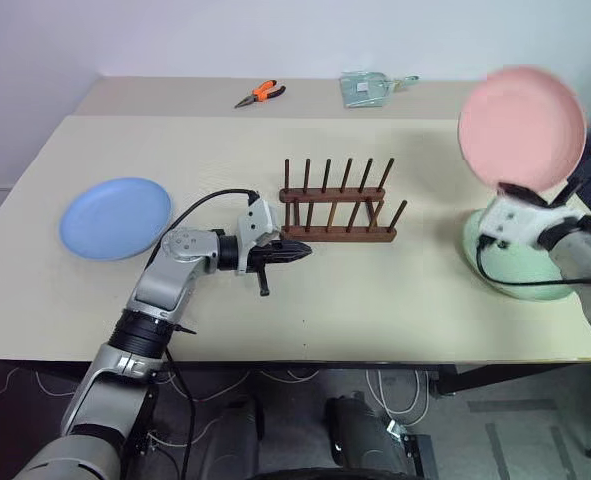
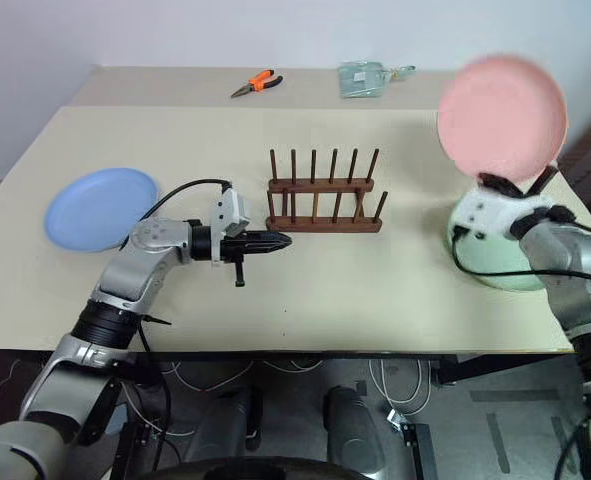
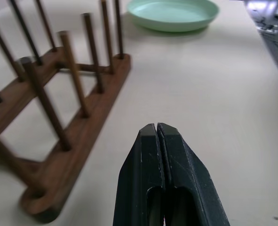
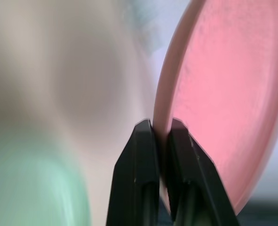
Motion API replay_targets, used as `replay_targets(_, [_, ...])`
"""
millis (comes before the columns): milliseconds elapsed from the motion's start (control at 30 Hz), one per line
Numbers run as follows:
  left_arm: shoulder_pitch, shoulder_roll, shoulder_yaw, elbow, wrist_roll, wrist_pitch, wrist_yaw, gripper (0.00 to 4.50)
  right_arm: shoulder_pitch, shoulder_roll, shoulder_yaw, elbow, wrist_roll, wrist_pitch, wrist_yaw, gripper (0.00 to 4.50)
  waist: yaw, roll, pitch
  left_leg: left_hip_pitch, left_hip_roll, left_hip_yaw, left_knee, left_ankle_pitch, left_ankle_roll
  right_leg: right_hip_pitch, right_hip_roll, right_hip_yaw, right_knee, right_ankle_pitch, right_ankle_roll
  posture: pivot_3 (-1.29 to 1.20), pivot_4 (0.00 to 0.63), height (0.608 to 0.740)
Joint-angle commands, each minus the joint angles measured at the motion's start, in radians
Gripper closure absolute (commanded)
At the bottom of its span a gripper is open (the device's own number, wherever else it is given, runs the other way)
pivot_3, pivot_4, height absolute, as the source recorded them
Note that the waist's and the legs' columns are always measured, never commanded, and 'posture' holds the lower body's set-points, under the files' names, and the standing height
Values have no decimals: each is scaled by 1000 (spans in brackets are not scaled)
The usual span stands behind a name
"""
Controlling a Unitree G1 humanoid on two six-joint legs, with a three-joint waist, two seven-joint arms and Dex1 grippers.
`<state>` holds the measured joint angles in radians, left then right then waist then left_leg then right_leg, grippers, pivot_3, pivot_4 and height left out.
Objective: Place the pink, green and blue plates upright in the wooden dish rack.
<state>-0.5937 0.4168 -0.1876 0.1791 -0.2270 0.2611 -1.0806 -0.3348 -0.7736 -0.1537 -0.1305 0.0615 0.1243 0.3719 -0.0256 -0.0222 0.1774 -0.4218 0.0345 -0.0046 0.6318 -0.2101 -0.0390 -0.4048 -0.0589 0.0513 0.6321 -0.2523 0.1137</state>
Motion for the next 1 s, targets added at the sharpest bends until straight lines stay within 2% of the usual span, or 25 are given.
replay_targets(33, [-19, 14, 24, 16, -2, -36, -4, 4500, -9, 108, -99, -332, 559, 308, 47, 4404, 7, 0, 0, 0, 0, -1, 0, 0, 0, 0, 0, -1, 0, 0, 0, 0, 150, 726])
replay_targets(100, [-25, 16, 16, 30, 4, -46, -11, 4500, -9, 139, -123, -377, 707, 400, 46, 4404, 17, 0, 0, -1, 0, -1, 0, 0, 0, 0, -1, -2, 0, 0, 0, 0, 150, 726])
replay_targets(200, [-29, 17, 8, 32, 3, -50, -20, 4500, -7, 139, -132, -384, 787, 470, 43, 4404, 29, -1, 0, -4, -2, 0, 2, 0, 0, 1, -4, -3, -3, -2, -4, 0, 150, 726])
replay_targets(533, [-16, 13, 20, -16, -14, -19, -16, 4500, -25, 110, -125, -242, 756, 489, 152, 4404, 26, -1, 0, -3, -2, 1, 1, 0, 0, -1, -3, -2, -2, -2, -4, 0, 150, 726])
replay_targets(800, [1, 25, 26, -40, -17, -5, -10, 4500, -75, 119, -144, -95, 805, 534, 252, 4404, 12, -1, 0, -3, -2, 0, 1, 0, 0, -1, -3, -2, -1, -2, -4, 0, 150, 726])
replay_targets(900, [3, 28, 27, -41, -17, -6, -8, 4500, -88, 116, -141, -85, 773, 513, 251, 3458, 12, -1, 0, -3, -2, 0, 1, 0, 0, -1, -3, -2, -1, -2, -4, 0, 150, 726])
replay_targets(1000, [4, 32, 25, -40, -14, -9, -9, 4500, -86, 103, -143, -95, 731, 487, 250, 2028, 12, -1, 0, -3, -2, 0, 1, 0, 0, -1, -3, -2, -1, -2, -3, 0, 150, 726])
